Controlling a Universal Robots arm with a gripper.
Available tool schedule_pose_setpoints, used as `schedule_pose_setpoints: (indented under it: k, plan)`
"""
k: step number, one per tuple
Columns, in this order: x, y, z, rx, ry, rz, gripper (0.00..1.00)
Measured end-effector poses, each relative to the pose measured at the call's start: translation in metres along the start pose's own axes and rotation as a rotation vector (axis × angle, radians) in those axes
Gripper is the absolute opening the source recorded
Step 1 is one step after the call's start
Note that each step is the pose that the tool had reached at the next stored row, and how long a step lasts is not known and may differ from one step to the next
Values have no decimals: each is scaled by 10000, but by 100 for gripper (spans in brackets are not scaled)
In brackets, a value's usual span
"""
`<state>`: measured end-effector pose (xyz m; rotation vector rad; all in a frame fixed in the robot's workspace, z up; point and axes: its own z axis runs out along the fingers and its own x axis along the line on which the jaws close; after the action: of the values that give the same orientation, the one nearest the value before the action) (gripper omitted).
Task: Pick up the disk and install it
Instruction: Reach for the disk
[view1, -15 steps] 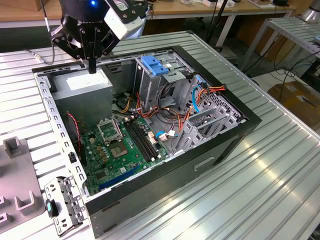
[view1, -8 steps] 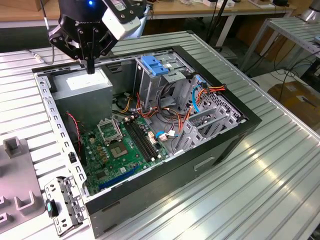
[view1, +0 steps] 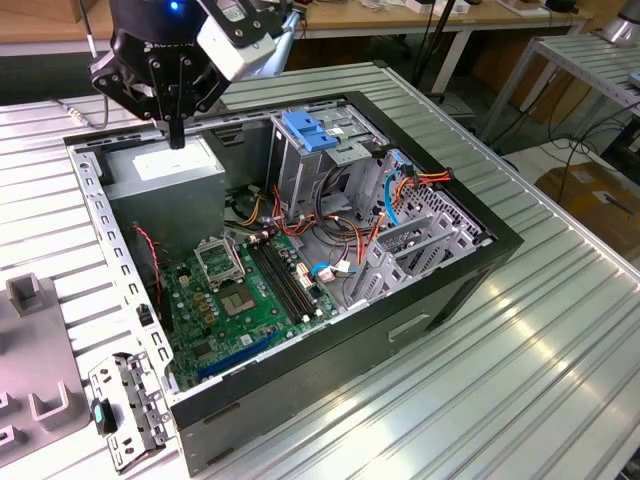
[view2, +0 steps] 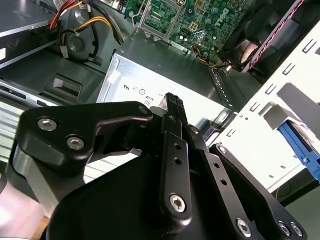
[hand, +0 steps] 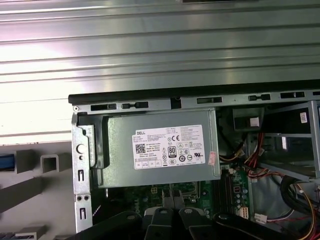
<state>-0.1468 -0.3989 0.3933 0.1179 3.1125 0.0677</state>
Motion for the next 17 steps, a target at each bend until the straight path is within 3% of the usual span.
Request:
schedule_pose_setpoints:
  k: [17]
  plan:
    - [119, -9, -4, 0, 0, 0, 11]
